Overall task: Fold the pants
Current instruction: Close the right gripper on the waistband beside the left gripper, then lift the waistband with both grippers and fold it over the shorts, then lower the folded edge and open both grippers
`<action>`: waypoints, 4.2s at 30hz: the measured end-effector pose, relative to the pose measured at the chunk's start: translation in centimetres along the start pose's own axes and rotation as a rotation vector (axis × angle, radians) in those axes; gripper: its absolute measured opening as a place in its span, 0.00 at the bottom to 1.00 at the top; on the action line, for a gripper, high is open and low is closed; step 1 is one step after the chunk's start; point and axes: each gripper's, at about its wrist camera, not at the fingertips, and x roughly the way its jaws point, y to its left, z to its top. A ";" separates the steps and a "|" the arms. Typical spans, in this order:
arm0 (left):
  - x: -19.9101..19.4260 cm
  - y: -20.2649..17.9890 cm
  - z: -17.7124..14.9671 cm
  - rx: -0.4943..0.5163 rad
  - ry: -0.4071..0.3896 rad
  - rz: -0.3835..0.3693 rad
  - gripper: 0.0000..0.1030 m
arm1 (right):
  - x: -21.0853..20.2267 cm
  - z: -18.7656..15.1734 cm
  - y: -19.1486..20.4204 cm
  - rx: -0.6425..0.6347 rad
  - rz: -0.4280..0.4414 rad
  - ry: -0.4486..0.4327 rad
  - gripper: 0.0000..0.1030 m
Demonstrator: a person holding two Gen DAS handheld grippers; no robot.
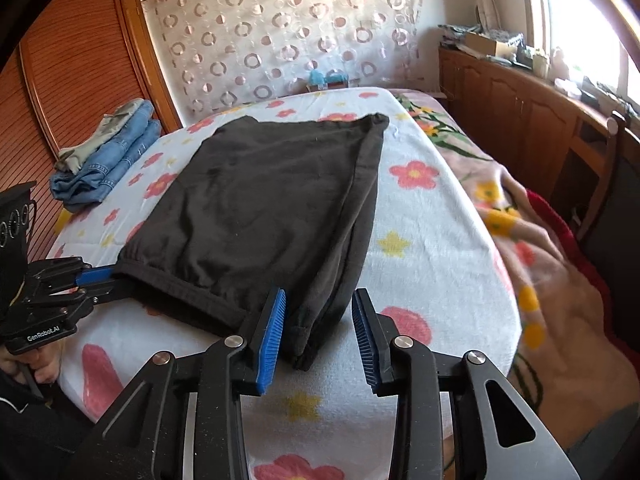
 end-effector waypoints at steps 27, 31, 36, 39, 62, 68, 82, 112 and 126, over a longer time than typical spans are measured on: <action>-2.0 -0.1 2.4 0.023 -0.072 -0.016 0.12 | -0.7 0.7 0.2 -0.022 0.059 -0.041 0.07; -4.0 -0.2 4.4 0.043 -0.137 -0.013 0.11 | -1.9 2.4 0.2 -0.025 0.061 -0.082 0.07; -6.7 0.0 6.9 0.057 -0.212 0.010 0.10 | -4.2 4.8 0.8 -0.056 0.076 -0.159 0.07; -8.9 0.3 8.5 0.060 -0.264 0.025 0.10 | -6.1 6.4 1.5 -0.081 0.093 -0.214 0.07; -12.4 12.1 22.6 0.036 -0.439 0.258 0.09 | -2.1 26.7 3.9 -0.219 0.204 -0.379 0.06; -11.9 13.0 22.6 0.064 -0.443 0.313 0.09 | -1.2 30.6 5.0 -0.263 0.182 -0.433 0.06; -5.2 10.2 5.9 -0.028 -0.167 0.266 0.09 | 8.1 15.7 7.4 -0.316 0.197 -0.020 0.06; -6.6 8.2 -2.5 -0.153 -0.125 0.284 0.43 | 7.2 10.1 5.1 -0.201 0.208 0.031 0.06; -5.5 8.7 1.1 -0.197 -0.161 0.244 0.43 | 6.9 7.5 4.8 -0.209 0.191 0.000 0.06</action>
